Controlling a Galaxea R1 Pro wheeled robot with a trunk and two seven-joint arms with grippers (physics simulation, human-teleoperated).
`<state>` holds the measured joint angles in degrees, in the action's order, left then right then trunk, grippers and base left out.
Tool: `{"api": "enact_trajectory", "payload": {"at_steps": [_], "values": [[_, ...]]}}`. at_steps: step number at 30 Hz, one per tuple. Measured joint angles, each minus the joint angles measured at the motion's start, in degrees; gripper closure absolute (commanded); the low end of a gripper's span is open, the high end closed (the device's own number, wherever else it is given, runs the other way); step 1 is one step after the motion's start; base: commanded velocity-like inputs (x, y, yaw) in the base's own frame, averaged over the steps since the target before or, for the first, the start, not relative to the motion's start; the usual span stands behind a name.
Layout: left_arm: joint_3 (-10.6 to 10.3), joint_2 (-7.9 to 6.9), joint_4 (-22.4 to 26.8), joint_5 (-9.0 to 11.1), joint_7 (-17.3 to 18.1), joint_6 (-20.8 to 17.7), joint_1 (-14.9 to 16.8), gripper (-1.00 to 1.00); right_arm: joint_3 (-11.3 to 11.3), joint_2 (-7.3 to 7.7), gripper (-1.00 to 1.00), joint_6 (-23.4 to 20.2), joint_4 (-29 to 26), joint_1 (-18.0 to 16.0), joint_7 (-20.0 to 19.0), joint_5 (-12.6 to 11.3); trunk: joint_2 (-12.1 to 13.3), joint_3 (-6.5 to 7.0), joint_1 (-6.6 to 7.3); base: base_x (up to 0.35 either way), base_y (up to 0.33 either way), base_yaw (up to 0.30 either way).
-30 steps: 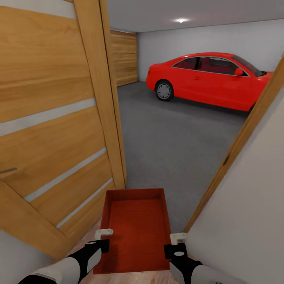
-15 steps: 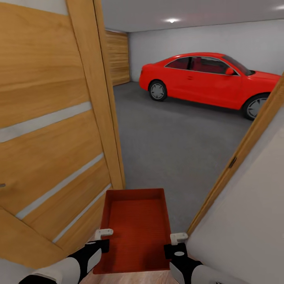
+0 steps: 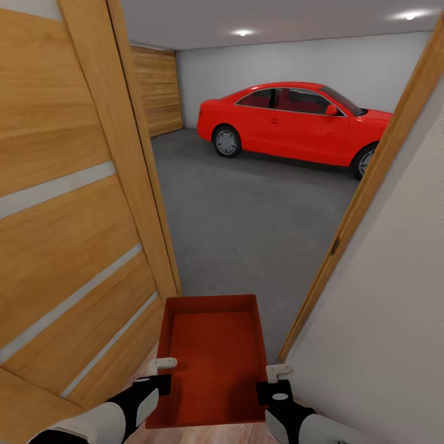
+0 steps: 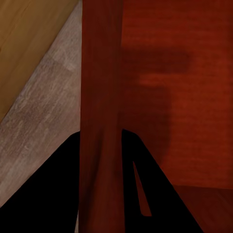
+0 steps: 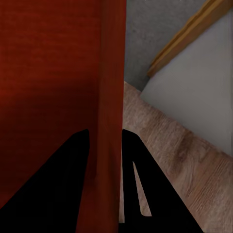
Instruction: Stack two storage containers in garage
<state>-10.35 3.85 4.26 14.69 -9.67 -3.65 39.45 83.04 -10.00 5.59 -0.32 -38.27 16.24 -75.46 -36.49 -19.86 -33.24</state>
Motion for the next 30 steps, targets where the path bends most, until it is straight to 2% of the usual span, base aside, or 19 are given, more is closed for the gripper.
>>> {"api": "enact_trajectory", "payload": {"at_steps": [24, 30], "values": [[0.0, -0.02, 0.0, 0.0, 0.0, 0.0, 0.0, 1.00, 0.0, 0.00, 1.00, 0.0, 0.0, 0.0, 0.0, 0.0, 0.0, 0.00, 0.01, 0.142, 0.278, -0.004], [0.0, 0.00, 0.0, 0.0, 0.0, 0.0, 0.0, 1.00, 0.0, 0.01, 1.00, 0.0, 0.0, 0.0, 0.0, 0.0, 0.0, 0.00, 0.01, 0.129, 0.190, -0.224]]}}
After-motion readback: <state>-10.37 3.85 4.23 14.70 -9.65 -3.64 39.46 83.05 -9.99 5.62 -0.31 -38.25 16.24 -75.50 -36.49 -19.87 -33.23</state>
